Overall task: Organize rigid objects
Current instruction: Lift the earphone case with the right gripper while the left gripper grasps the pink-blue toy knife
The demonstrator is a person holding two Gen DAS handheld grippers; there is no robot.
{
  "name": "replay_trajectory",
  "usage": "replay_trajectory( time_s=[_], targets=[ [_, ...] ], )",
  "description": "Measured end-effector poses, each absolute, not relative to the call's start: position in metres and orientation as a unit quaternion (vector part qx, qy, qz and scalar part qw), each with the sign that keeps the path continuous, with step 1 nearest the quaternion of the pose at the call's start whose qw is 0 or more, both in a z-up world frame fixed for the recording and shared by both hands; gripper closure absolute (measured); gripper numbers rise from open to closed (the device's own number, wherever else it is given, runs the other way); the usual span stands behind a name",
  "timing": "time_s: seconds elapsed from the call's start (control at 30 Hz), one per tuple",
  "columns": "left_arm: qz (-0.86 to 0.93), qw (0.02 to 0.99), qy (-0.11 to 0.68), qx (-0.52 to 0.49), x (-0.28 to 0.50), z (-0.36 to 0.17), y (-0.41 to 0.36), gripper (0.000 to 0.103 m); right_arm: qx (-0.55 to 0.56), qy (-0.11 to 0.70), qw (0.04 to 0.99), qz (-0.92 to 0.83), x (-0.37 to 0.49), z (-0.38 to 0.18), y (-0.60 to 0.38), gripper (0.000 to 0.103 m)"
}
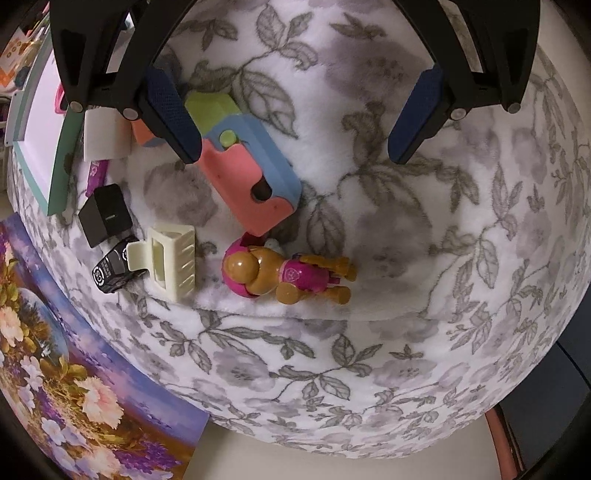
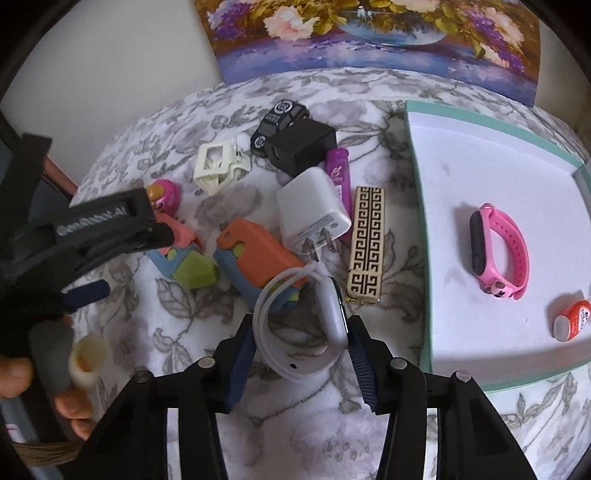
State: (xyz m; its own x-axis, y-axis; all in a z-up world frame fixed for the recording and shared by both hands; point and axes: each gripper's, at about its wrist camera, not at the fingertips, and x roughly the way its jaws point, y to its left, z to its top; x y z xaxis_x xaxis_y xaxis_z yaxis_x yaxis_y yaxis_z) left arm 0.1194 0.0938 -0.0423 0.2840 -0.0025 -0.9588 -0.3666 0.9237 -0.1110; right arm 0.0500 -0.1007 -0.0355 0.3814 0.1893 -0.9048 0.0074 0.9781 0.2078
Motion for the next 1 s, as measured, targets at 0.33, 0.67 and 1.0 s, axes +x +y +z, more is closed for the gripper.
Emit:
replay_trajectory(
  time_s=[0.33,0.67,1.0],
  targets=[
    [0.110,0.791,0.586,-0.142,0.139,-0.057,0.072,0.003,0.111,0.537,0.836,0.040,0.054,-0.020,-0.118,0.051],
    [0.121,0.793,0.588,-0.106,0.154,-0.067,0.053,0.018,0.122,0.528,0.840,0.027,0.054,-0.012,-0.133,0.051],
    [0.118,0.799,0.577,-0.121,0.148,-0.059,0.062,0.034,0.135,0.524,0.841,0.025,0.055,-0.010,-0.142,0.051]
  ],
)
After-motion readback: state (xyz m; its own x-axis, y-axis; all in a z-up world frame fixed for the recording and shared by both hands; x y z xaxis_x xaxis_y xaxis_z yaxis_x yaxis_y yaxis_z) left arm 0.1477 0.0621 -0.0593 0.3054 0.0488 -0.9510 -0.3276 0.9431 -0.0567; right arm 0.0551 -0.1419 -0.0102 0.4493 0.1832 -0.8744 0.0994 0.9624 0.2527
